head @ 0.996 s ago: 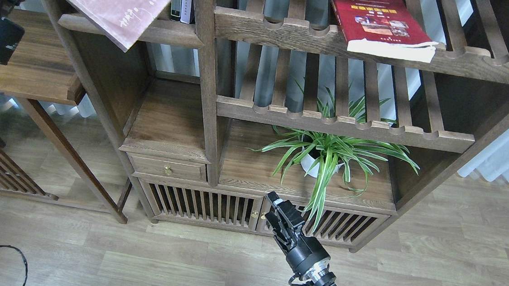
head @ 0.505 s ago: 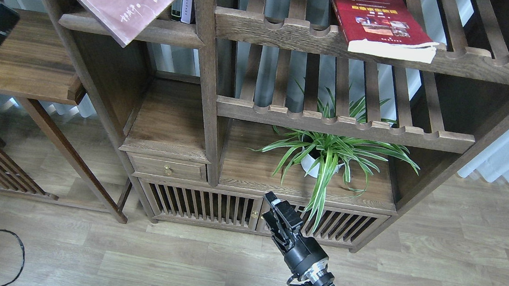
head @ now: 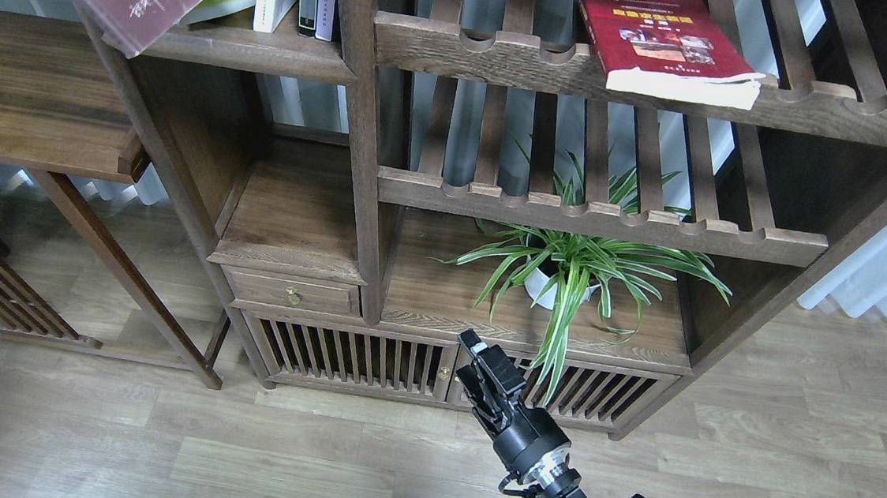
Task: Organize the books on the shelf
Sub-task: 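Push the maroon book onto the upper shelf with the left gripper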
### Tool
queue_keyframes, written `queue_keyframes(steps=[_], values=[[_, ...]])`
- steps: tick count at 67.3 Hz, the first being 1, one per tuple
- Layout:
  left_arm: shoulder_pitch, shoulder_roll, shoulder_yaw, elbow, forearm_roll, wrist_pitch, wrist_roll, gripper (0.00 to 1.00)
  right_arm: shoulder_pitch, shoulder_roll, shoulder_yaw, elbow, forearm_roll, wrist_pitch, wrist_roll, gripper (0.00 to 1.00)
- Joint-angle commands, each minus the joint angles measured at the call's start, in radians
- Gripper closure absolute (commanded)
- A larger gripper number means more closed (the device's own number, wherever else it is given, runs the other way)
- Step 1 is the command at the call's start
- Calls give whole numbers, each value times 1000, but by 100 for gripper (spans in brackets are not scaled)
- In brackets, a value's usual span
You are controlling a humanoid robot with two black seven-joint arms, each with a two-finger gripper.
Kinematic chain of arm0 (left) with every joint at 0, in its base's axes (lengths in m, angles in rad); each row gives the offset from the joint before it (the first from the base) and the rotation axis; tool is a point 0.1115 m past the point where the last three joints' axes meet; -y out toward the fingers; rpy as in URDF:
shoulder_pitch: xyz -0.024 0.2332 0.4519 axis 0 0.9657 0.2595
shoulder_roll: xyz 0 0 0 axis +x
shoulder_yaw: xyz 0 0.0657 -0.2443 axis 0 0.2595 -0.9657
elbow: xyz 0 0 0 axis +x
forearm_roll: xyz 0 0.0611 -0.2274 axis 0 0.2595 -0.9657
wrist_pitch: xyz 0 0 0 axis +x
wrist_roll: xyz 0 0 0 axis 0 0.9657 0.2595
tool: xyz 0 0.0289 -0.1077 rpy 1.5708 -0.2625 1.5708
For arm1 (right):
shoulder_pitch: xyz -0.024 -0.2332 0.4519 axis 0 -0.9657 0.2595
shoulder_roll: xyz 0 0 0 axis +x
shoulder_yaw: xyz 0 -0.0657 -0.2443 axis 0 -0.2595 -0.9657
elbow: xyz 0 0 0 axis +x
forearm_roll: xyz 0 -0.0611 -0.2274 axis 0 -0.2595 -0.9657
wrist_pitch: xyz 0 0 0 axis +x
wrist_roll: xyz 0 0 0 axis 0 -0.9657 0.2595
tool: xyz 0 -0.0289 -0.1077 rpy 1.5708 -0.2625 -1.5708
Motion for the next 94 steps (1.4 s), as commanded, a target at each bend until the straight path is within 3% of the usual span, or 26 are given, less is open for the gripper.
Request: queue_keyframes(steps=[1,33,57,94], values=[[-47,-25,22,15,87,0,-3,95,-7,0,-14,-1,0,0,-2,6],[-154,-222,48,-9,259,0,-3,96,5,0,-15,-12,-4,0,-2,2],[-162,-214,-30,-46,199,0,-8,95,25,0,-17,-13,-2,0,-2,2],[-153,-62,-101,-7,199,0,-6,95,23,0,-14,-18,-2,0,-1,2]])
